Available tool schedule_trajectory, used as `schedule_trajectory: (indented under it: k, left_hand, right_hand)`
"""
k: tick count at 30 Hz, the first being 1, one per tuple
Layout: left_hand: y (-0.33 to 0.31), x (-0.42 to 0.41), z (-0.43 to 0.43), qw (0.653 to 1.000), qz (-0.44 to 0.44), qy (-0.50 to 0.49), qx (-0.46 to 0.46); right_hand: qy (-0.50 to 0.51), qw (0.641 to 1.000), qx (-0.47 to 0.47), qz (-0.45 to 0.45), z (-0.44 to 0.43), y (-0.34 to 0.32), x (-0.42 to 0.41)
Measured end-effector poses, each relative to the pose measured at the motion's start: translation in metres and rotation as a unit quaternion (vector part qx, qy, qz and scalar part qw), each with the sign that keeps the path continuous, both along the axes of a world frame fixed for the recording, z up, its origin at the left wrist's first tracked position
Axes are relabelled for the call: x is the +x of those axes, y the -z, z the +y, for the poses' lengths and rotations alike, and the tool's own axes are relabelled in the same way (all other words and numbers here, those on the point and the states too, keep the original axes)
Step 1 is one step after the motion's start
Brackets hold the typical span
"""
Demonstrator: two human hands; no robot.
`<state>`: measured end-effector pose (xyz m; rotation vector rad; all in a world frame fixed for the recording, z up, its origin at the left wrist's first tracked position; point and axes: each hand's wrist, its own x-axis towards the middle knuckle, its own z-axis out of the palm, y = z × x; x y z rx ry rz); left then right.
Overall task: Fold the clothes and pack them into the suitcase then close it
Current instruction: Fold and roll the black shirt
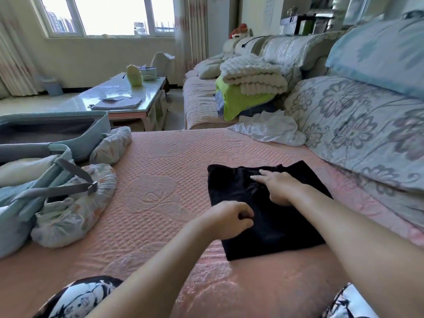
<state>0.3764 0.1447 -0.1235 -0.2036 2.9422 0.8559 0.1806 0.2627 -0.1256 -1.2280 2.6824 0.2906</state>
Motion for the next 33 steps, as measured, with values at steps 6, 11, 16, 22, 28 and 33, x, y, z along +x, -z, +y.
schedule_trajectory:
  k: [6, 11, 16, 22, 28, 33]
  left_hand:
    - [0.023, 0.022, -0.003, 0.973, -0.098, 0.13, -0.163]
    - [0.021, 0.018, -0.012, 0.975, 0.029, 0.129, -0.179]
    - [0.026, 0.023, -0.018, 0.988, 0.023, 0.127, -0.08]
    - [0.016, 0.016, -0.025, 0.999, -0.008, 0.014, -0.036]
    - [0.027, 0.002, -0.046, 0.977, 0.023, -0.148, -0.151]
    - [0.035, -0.008, -0.054, 0.977, -0.019, -0.15, -0.149]
  right_hand:
    - [-0.028, 0.999, -0.012, -0.015, -0.011, -0.003, 0.024]
    - [0.021, 0.999, 0.016, 0.035, -0.021, -0.013, 0.031]
    - [0.042, 0.98, 0.138, 0.135, -0.037, -0.02, 0.036]
    - [-0.016, 0.984, 0.02, 0.179, -0.072, -0.017, 0.038]
    - [-0.146, 0.98, -0.103, 0.084, -0.125, -0.002, 0.034]
    - [-0.234, 0.965, 0.011, 0.118, -0.15, 0.007, 0.022]
